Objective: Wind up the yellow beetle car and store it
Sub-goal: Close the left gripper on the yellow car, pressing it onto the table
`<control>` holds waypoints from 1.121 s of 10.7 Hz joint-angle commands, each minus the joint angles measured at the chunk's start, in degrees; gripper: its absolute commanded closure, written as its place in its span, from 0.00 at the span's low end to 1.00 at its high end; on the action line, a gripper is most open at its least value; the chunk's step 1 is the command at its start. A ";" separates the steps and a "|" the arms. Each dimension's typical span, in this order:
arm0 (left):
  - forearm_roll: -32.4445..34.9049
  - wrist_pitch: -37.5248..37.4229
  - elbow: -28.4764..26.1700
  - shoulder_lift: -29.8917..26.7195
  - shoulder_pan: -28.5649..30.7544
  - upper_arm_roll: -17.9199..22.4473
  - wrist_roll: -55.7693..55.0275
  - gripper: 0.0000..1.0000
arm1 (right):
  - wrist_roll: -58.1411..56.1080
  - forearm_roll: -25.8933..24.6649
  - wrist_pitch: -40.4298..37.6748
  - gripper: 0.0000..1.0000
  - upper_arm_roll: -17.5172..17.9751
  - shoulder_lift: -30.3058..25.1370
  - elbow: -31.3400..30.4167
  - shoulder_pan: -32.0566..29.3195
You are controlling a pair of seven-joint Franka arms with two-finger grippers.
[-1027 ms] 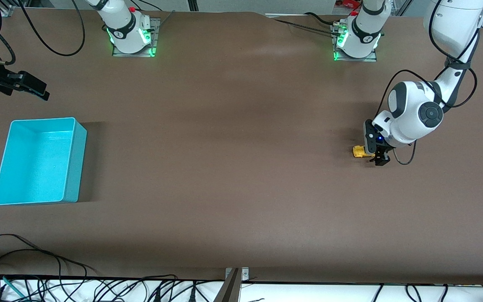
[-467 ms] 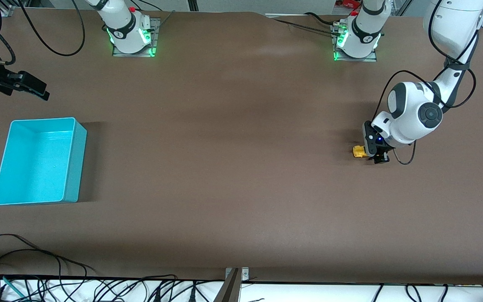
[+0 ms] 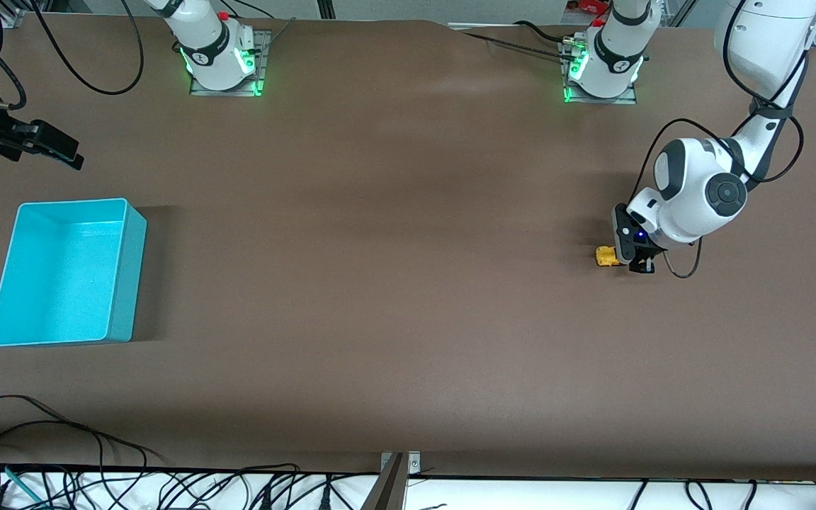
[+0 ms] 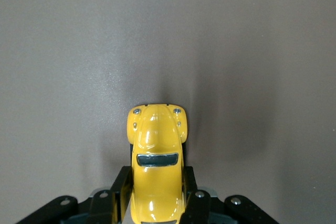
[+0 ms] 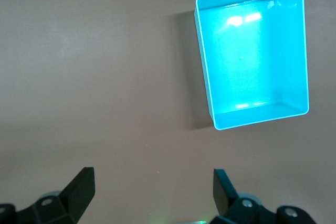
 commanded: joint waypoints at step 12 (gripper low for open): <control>-0.22 0.63 0.00 1.10 -0.19 0.47 2.51 1.00 | -0.02 0.68 -0.94 0.00 -0.03 -0.22 0.88 -0.04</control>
